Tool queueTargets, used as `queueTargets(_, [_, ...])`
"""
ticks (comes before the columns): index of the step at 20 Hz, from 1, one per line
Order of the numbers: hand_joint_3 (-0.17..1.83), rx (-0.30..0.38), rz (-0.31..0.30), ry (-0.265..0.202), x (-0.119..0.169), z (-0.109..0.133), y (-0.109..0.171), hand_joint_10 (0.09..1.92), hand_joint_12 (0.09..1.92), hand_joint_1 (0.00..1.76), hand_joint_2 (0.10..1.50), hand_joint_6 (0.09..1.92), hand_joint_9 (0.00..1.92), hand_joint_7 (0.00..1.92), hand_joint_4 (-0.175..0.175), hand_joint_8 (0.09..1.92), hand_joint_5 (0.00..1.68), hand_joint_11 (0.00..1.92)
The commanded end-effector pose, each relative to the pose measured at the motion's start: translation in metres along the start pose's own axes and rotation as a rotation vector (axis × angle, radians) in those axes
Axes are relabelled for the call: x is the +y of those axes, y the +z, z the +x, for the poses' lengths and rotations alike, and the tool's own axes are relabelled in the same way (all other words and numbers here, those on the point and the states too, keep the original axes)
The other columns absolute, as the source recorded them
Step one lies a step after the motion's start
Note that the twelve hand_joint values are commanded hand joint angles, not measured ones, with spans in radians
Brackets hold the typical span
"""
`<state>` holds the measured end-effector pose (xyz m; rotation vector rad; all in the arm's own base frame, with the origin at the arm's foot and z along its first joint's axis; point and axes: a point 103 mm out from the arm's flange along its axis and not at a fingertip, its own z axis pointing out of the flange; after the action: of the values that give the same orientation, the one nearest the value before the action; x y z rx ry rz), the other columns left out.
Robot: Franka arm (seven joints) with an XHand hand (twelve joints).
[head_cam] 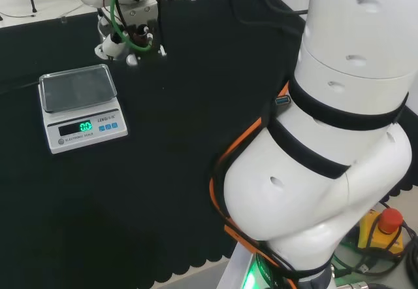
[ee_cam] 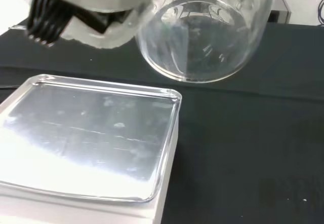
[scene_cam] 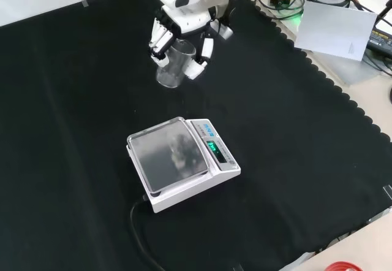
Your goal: Put the beaker on the electronic balance.
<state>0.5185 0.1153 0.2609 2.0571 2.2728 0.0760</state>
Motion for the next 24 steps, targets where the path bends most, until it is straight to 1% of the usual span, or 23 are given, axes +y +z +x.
queueTargets(1, [0.91,-0.035,0.071,-0.098,0.037,0.058,0.047,1.15,0.91,1.22,0.70,1.30,1.17,0.96,0.050,1.37,0.96,1.26])
queueTargets(3, [0.91,-0.028,0.081,-0.110,0.053,0.057,0.059,1.15,0.91,1.22,0.70,1.30,1.17,0.96,0.051,1.37,0.97,1.26])
queueTargets(5, [0.92,-0.022,0.079,-0.130,0.069,0.056,0.066,1.15,0.91,1.22,0.70,1.30,1.17,0.96,0.051,1.37,0.97,1.26])
queueTargets(6, [0.92,-0.030,0.076,-0.150,0.079,0.072,0.068,1.15,0.91,1.22,0.70,1.30,1.17,0.96,0.052,1.37,0.97,1.26])
queueTargets(7, [0.92,-0.035,0.072,-0.161,0.085,0.079,0.071,1.15,0.91,1.22,0.69,1.30,1.17,0.96,0.052,1.37,0.97,1.26])
queueTargets(8, [0.92,-0.029,0.063,-0.163,0.089,0.082,0.073,1.15,0.91,1.22,0.69,1.30,1.17,0.96,0.052,1.37,0.97,1.26])
queueTargets(9, [0.92,-0.017,0.066,-0.163,0.092,0.080,0.074,1.15,0.91,1.22,0.69,1.30,1.17,0.96,0.052,1.37,0.97,1.26])
queueTargets(10, [0.92,-0.026,0.079,-0.169,0.098,0.087,0.078,1.15,0.91,1.22,0.69,1.30,1.17,0.96,0.052,1.37,0.97,1.26])
queueTargets(11, [0.92,-0.036,0.073,-0.184,0.096,0.074,0.078,1.15,0.91,1.22,0.69,1.30,1.17,0.96,0.052,1.37,0.97,1.26])
queueTargets(13, [0.92,-0.049,0.080,-0.187,0.096,0.069,0.078,1.15,0.91,1.22,0.69,1.30,1.17,0.96,0.052,1.37,0.97,1.26])
queueTargets(14, [0.92,0.069,0.025,-0.251,0.098,0.065,0.076,1.15,0.91,1.22,0.69,1.30,1.17,0.96,0.052,1.37,0.97,1.26])
queueTargets(15, [0.92,-0.185,0.150,-0.130,0.112,0.085,0.087,1.15,0.91,1.22,0.69,1.30,1.17,0.96,0.053,1.37,0.97,1.26])
queueTargets(16, [0.92,-0.101,0.143,-0.128,0.115,0.087,0.085,1.15,0.91,1.22,0.69,1.30,1.17,0.96,0.053,1.37,0.97,1.26])
queueTargets(17, [0.92,-0.079,0.143,-0.127,0.118,0.089,0.086,1.15,0.91,1.22,0.69,1.30,1.17,0.96,0.053,1.36,0.97,1.26])
queueTargets(18, [0.92,-0.079,0.131,-0.134,0.118,0.105,0.082,1.15,0.91,1.22,0.69,1.30,1.17,0.96,0.053,1.36,0.97,1.26])
queueTargets(19, [0.92,-0.078,0.135,-0.138,0.118,0.120,0.080,1.15,0.91,1.22,0.69,1.30,1.17,0.96,0.053,1.36,0.97,1.25])
queueTargets(20, [0.92,-0.032,0.123,-0.143,0.117,0.101,0.090,1.15,0.91,1.22,0.69,1.30,1.17,0.96,0.053,1.36,0.97,1.25])
queueTargets(21, [0.92,-0.021,0.161,-0.145,0.115,0.092,0.101,1.15,0.91,1.22,0.69,1.30,1.17,0.96,0.053,1.36,0.97,1.25])
queueTargets(22, [0.92,-0.144,0.210,-0.105,0.113,0.107,0.098,1.15,0.91,1.22,0.69,1.30,1.17,0.96,0.053,1.36,0.97,1.25])
queueTargets(23, [0.92,-0.010,0.151,-0.195,0.114,0.115,0.099,1.15,0.91,1.22,0.69,1.30,1.17,0.96,0.053,1.36,0.97,1.25])
queueTargets(24, [0.92,0.013,0.130,-0.212,0.111,0.105,0.109,1.15,0.91,1.22,0.69,1.30,1.17,0.96,0.053,1.36,0.97,1.25])
